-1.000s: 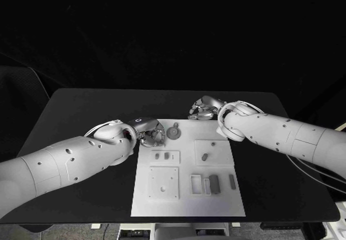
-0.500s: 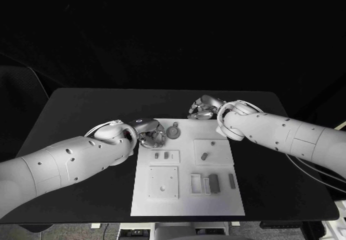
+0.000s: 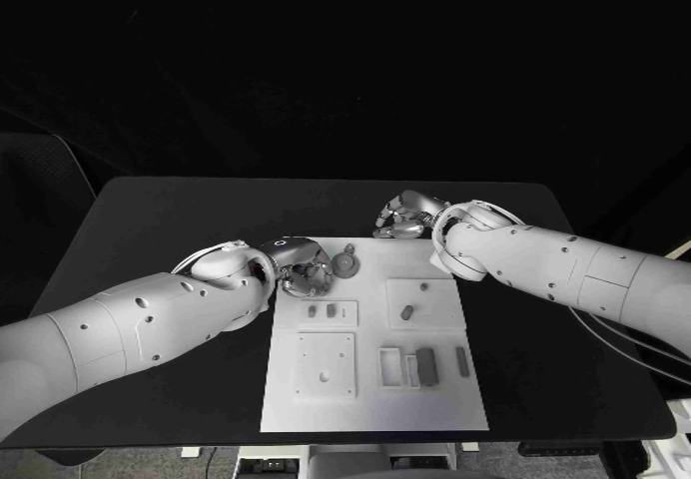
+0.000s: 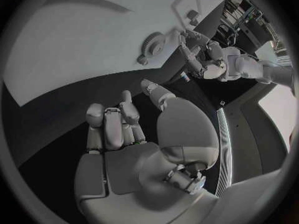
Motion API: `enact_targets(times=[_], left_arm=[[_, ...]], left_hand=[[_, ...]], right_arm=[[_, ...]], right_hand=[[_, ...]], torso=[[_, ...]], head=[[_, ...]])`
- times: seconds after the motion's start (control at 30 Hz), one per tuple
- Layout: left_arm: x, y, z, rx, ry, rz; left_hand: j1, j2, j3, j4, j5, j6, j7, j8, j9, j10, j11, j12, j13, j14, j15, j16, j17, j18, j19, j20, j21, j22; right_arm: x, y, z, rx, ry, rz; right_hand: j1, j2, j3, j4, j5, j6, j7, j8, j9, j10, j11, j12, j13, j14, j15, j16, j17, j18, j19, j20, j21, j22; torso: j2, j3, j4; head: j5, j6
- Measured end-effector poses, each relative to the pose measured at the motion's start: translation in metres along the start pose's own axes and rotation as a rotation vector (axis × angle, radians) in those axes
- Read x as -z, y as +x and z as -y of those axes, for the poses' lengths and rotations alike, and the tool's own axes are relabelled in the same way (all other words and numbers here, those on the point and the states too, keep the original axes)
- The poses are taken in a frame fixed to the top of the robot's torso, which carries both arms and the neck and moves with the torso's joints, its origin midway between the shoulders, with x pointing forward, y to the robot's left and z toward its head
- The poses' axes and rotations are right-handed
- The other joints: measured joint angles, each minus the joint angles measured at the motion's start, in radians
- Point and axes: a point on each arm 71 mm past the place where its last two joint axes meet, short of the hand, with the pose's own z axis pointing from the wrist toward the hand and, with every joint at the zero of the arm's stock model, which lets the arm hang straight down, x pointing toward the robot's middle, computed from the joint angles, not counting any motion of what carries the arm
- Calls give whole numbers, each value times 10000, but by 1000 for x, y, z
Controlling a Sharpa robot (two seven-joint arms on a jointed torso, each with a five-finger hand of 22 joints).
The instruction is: Assemble the parts on the task board
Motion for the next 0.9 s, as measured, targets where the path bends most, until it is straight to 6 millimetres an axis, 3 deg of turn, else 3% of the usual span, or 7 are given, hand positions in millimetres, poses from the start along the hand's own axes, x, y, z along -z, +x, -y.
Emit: enact_targets(times=[0.9], left_arm=[[-1,3,-1,-37,-80,-167]], left_hand=[[-81,3,-1,0,-19,8,24,-78,-4,0,0,-1,-1,0,0,0,-3,1,-1,0,0,6]], right_arm=[[0,0,0,1,4,-3]], right_hand=[[0,0,0,0,0,-17,17,0,0,-1,1,0,-7,2,5,0,16,0,0,0,0,1]], torso=[[-2,-4,4]], head=[[-12,-29]])
